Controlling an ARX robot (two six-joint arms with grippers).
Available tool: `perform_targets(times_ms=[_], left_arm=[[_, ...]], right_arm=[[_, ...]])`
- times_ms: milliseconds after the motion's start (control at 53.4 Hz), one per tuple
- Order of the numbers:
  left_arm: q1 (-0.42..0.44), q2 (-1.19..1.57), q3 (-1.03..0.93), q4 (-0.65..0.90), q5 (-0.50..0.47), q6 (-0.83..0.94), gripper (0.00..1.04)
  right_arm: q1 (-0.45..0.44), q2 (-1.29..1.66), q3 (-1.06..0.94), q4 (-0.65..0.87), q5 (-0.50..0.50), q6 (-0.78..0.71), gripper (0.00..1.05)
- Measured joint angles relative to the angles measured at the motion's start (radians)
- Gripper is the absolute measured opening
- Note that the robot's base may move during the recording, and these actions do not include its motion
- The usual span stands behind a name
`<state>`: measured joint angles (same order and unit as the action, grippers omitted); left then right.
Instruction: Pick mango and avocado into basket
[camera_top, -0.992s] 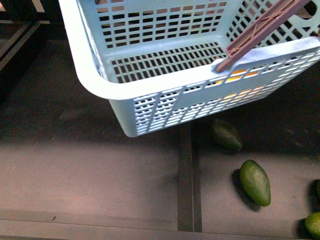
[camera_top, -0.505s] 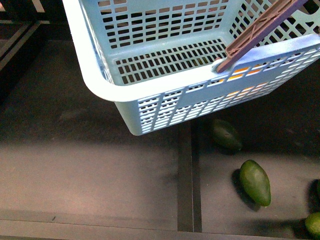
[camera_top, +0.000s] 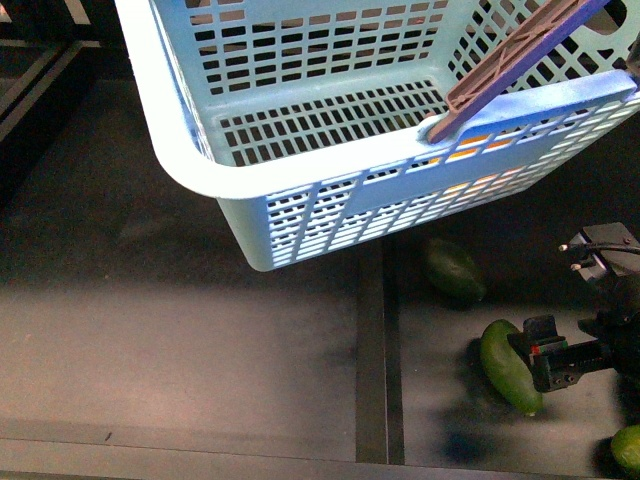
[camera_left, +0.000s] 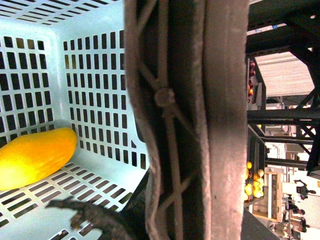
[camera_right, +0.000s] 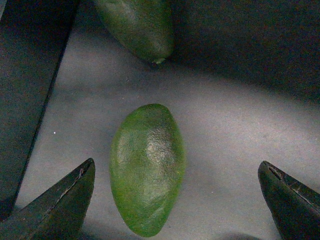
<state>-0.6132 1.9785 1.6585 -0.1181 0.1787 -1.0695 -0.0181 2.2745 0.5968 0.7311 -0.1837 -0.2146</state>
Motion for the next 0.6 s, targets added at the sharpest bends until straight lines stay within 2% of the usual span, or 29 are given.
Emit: perform_targets(times_ms=[599], left_arm=[[0.000, 0.000, 0.000, 0.000, -0.002, 0.000, 0.15]], right_arm=[[0.080, 0.154, 0.143, -0.087, 0.060, 0.022, 0.96]])
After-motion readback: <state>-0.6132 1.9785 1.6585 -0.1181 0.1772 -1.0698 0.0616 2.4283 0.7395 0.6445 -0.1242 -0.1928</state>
